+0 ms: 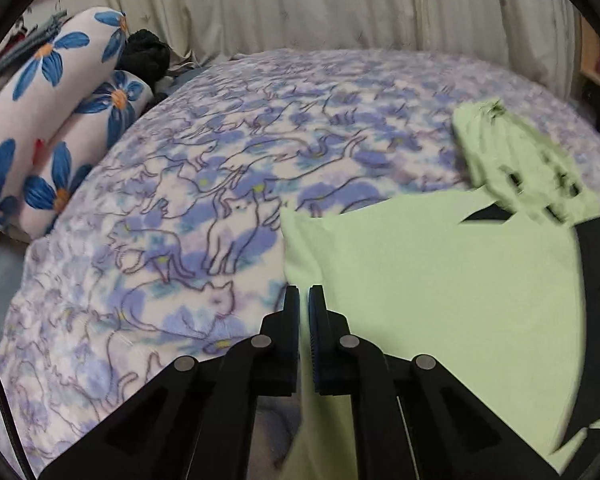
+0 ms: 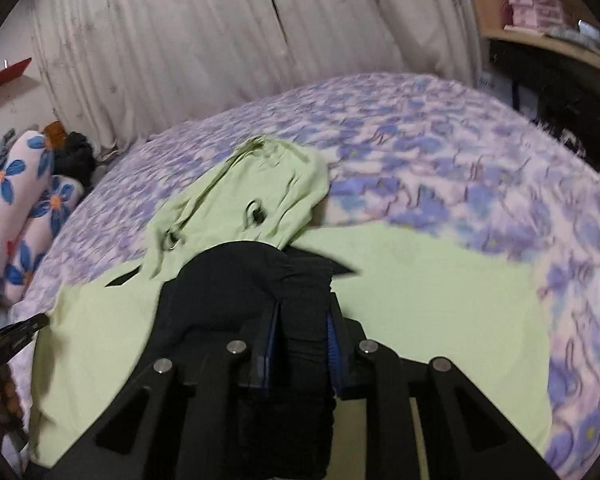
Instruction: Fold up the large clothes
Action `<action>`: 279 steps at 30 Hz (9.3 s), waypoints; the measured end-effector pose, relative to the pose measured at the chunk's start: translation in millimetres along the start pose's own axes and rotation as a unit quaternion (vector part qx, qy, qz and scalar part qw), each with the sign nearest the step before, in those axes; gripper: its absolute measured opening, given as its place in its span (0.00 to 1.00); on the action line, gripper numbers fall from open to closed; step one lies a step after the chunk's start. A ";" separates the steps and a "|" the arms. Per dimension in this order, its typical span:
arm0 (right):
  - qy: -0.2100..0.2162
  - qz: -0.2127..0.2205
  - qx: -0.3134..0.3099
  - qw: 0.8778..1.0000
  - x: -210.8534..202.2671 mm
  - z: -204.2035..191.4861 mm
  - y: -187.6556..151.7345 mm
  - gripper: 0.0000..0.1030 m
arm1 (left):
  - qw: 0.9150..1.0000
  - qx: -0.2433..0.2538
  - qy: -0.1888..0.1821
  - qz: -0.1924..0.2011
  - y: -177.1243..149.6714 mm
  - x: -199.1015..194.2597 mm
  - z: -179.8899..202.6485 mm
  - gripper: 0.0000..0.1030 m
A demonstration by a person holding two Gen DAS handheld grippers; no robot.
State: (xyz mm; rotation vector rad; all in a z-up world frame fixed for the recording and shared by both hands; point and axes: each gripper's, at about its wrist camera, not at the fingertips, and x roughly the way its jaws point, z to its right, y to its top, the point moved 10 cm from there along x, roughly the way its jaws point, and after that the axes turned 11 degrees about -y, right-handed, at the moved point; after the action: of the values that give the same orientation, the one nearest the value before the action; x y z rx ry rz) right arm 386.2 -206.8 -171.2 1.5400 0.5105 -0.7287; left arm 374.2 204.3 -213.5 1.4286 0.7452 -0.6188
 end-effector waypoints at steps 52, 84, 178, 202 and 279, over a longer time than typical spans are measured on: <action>0.011 -0.075 -0.002 0.997 -37.6 -21.0 -68.6 0.32 | 0.997 -0.067 -0.013 -0.042 -77.3 -7.6 5.3 0.92; 0.055 -0.101 0.007 0.993 -137.0 -17.6 -135.9 0.43 | 0.993 -0.027 -0.093 -0.071 -125.6 -123.3 54.3 0.99; 0.078 -0.077 0.026 0.994 -267.9 117.4 -217.0 0.05 | 0.944 -0.150 -0.278 -0.091 -239.4 -243.8 19.5 0.03; 0.068 -0.068 0.190 0.977 -118.2 138.0 -16.0 0.15 | 0.936 -0.238 -0.254 -0.050 -15.3 -100.6 0.6 0.59; -0.119 0.033 -0.018 0.992 -5.3 109.2 49.6 0.03 | 0.990 -0.081 -0.112 0.005 44.1 12.0 10.4 0.07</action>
State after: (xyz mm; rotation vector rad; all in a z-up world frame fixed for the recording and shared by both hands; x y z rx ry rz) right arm 401.2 -319.7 -132.8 1.4077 0.2919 -0.8338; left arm 416.6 197.3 -194.6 1.1905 0.5963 -0.6830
